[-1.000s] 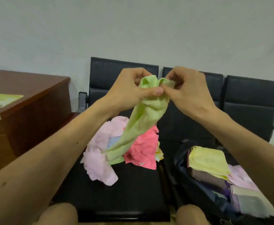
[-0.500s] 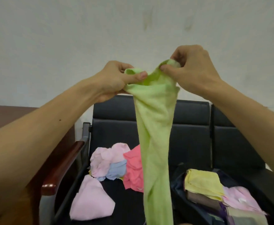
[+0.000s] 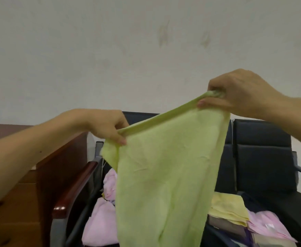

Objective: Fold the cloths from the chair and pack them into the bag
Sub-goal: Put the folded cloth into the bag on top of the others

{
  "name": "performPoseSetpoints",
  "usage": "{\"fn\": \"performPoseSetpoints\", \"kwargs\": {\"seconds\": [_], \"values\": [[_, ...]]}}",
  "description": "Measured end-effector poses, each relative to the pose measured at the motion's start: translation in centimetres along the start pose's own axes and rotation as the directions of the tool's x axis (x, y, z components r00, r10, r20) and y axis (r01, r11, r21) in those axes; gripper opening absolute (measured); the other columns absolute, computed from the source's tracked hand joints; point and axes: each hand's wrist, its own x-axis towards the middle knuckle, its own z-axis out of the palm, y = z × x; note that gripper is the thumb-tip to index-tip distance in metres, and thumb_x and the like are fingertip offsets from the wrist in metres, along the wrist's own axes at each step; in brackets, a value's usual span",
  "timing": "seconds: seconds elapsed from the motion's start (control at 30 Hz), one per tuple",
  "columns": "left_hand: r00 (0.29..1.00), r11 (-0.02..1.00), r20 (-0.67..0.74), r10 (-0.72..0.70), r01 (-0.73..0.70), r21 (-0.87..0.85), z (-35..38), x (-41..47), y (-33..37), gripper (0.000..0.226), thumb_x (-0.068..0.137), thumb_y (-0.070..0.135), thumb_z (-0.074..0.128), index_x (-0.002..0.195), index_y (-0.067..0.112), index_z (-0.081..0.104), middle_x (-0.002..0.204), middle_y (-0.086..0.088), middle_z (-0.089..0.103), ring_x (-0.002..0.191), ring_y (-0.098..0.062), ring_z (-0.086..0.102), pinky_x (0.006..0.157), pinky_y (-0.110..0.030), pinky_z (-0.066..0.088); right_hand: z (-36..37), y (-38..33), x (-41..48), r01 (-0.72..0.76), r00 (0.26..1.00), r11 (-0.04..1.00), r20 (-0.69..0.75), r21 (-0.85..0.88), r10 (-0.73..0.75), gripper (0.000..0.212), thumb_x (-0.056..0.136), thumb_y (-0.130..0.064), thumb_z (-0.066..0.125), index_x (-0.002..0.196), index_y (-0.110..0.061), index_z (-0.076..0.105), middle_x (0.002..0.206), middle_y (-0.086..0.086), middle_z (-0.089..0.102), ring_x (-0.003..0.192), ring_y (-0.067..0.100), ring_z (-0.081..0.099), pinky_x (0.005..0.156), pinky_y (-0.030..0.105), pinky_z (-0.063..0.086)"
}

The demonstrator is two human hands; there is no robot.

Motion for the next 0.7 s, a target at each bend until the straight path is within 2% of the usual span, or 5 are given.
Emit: {"fn": "performPoseSetpoints", "kwargs": {"seconds": [0.13, 0.3, 0.43, 0.6, 0.7], "values": [[0.999, 0.995, -0.04, 0.011, -0.015, -0.099, 2.8, -0.6, -3.5, 0.018, 0.095, 0.021, 0.065, 0.08, 0.014, 0.071, 0.065, 0.014, 0.063, 0.058, -0.001, 0.055, 0.058, -0.016, 0.043, 1.9, 0.9, -2.2, -0.063, 0.997, 0.995, 0.059, 0.079, 0.058, 0.041, 0.081, -0.068, 0.046, 0.075, -0.028, 0.055, 0.064, -0.009, 0.053, 0.063, 0.003, 0.045, 0.055, 0.03, 0.031], [0.98, 0.899, -0.185, -0.072, -0.017, -0.439, 6.5, -3.0, -5.6, 0.019, 0.098, 0.018, 0.059, 0.088, 0.014, 0.075, 0.077, 0.0, 0.066, 0.074, -0.012, 0.058, 0.07, -0.029, 0.048, 6.0, 0.5, -6.4, -0.189, 0.947, 0.963, 0.294, 0.193, 0.127, 0.043, 0.079, -0.066, 0.05, 0.076, -0.026, 0.063, 0.067, -0.009, 0.057, 0.064, 0.006, 0.052, 0.057, 0.029, 0.036], [0.9, 0.485, -0.282, -0.333, -0.093, -0.87, 12.1, -5.2, -4.5, 0.029, 0.095, 0.025, 0.055, 0.107, 0.006, 0.072, 0.102, -0.011, 0.076, 0.093, -0.021, 0.072, 0.074, -0.024, 0.059, 9.8, -1.8, -10.8, -0.452, 0.878, 0.662, 0.427, 0.598, 0.215, 0.036, 0.08, -0.052, 0.064, 0.072, -0.017, 0.069, 0.068, -0.004, 0.067, 0.057, 0.002, 0.059, 0.053, 0.015, 0.043], [0.777, 0.525, -0.394, -0.492, -0.097, -0.845, 19.4, -6.8, -3.1, 0.038, 0.102, 0.034, 0.043, 0.104, 0.011, 0.072, 0.094, -0.009, 0.077, 0.088, -0.023, 0.074, 0.068, -0.031, 0.059, 15.3, -6.0, -15.7, -0.625, 0.778, 0.398, 0.496, 0.671, 0.385, 0.029, 0.09, -0.034, 0.067, 0.075, -0.008, 0.069, 0.071, 0.0, 0.07, 0.06, 0.002, 0.063, 0.054, 0.016, 0.047], [0.666, 0.434, -0.379, -0.642, -0.091, -0.896, 22.9, -7.0, -3.1, 0.033, 0.101, 0.034, 0.049, 0.097, 0.012, 0.074, 0.093, -0.012, 0.076, 0.094, -0.032, 0.071, 0.08, -0.045, 0.057, 16.9, -8.1, -17.7, -0.668, 0.712, 0.242, 0.511, 0.703, 0.482, 0.03, 0.09, -0.031, 0.068, 0.076, -0.006, 0.07, 0.073, 0.009, 0.069, 0.061, 0.006, 0.06, 0.059, 0.021, 0.046]]}}
